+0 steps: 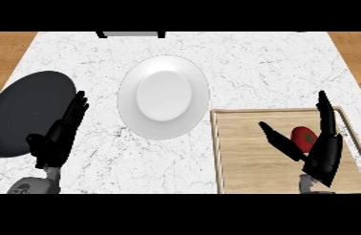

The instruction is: Pick the tomato from the tray and place it in the plate

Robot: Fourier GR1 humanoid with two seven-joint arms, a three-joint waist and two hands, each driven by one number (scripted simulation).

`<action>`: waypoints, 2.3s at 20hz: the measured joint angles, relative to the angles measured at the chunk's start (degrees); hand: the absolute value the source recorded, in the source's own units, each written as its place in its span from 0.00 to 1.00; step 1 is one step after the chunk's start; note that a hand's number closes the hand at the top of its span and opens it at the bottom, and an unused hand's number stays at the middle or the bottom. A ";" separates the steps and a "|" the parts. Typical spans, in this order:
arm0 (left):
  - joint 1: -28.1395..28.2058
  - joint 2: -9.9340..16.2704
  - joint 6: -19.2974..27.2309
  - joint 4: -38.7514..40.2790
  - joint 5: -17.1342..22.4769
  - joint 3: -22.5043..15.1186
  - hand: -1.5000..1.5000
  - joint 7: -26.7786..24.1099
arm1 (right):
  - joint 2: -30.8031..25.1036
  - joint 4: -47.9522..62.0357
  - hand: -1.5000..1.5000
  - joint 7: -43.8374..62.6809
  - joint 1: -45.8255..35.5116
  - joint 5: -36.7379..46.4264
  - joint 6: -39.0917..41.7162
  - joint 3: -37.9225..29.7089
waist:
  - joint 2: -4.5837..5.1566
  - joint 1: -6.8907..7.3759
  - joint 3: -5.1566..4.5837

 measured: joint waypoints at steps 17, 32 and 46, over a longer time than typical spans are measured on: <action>0.45 -0.70 -1.86 1.15 -0.66 2.03 0.50 -1.15 | -11.57 -22.48 0.00 46.12 8.85 18.76 30.16 3.46 | 0.00 0.08 -0.04; 1.22 -2.90 -4.20 1.24 -3.62 4.67 0.50 -1.13 | -10.80 -15.99 0.00 54.38 3.95 17.27 44.50 -0.37 | 0.04 0.22 0.05; 0.74 -5.57 -6.96 1.00 -6.92 8.00 0.50 -0.22 | -8.00 2.02 0.00 47.75 -3.06 21.51 44.49 -5.24 | 0.06 0.29 0.06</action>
